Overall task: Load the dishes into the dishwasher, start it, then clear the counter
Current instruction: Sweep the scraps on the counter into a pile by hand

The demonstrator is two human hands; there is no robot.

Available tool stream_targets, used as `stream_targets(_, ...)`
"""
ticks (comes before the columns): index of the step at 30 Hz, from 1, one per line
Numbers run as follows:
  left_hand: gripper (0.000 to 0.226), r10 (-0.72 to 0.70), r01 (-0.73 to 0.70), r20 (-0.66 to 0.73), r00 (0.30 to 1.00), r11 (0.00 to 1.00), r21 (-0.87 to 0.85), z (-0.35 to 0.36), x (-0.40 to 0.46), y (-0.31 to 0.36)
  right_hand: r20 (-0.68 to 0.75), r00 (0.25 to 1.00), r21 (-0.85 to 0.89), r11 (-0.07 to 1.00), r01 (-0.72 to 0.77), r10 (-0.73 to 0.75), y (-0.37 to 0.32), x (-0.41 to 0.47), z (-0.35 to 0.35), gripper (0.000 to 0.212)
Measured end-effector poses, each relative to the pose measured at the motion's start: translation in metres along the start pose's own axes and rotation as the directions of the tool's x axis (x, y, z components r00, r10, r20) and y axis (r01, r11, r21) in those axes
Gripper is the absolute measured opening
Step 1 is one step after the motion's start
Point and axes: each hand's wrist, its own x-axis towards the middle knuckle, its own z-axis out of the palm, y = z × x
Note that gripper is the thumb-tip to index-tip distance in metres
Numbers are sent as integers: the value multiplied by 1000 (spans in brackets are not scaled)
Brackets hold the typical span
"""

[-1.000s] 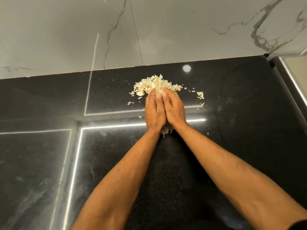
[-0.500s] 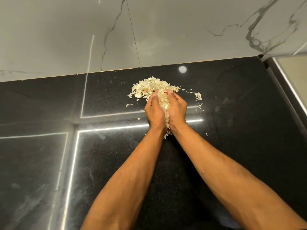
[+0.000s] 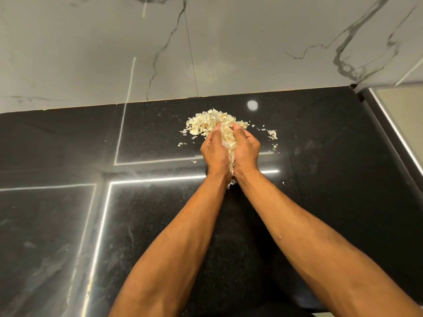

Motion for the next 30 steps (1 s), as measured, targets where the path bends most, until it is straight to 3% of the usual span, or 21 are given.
stream_targets(16,22,143,-145,-36,989,989,-42,-3,-71,4,139,989,30,998,-60,55,-23,-49,-19,19)
stream_targets(30,24,284,-299,-225,932,953,-37,-11,-176,-47,330,928,-65,984,-163,175,-53,-120,-98,23)
